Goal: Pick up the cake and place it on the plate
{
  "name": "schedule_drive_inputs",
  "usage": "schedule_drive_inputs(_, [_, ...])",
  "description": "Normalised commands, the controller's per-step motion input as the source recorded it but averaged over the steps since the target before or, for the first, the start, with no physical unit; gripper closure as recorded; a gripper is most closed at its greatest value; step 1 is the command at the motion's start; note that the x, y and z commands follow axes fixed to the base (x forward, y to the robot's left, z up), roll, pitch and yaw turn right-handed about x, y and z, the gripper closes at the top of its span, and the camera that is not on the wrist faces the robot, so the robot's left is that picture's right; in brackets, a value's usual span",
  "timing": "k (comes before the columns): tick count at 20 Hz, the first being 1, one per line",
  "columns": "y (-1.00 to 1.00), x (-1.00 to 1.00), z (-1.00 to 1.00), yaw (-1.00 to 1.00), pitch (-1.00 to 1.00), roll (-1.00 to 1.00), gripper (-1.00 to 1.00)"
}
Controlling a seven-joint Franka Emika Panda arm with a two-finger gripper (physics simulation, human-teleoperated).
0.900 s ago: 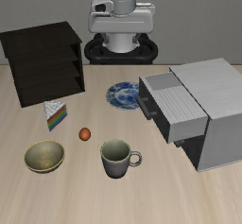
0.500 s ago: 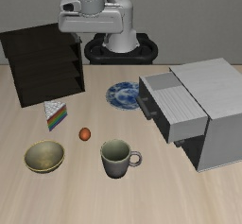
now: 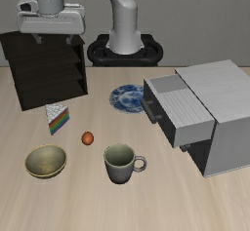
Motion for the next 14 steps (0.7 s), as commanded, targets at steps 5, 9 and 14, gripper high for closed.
schedule_drive_inputs(5, [0.00, 1.00, 0.00, 0.00, 0.00, 0.00, -1.00])
schedule_drive_inputs(9, [0.00, 0.75, -0.25, 0.00, 0.00, 0.00, -1.00])
schedule_drive_inputs(14, [0.00, 0.00, -1.00, 0.00, 0.00, 0.00, -1.00])
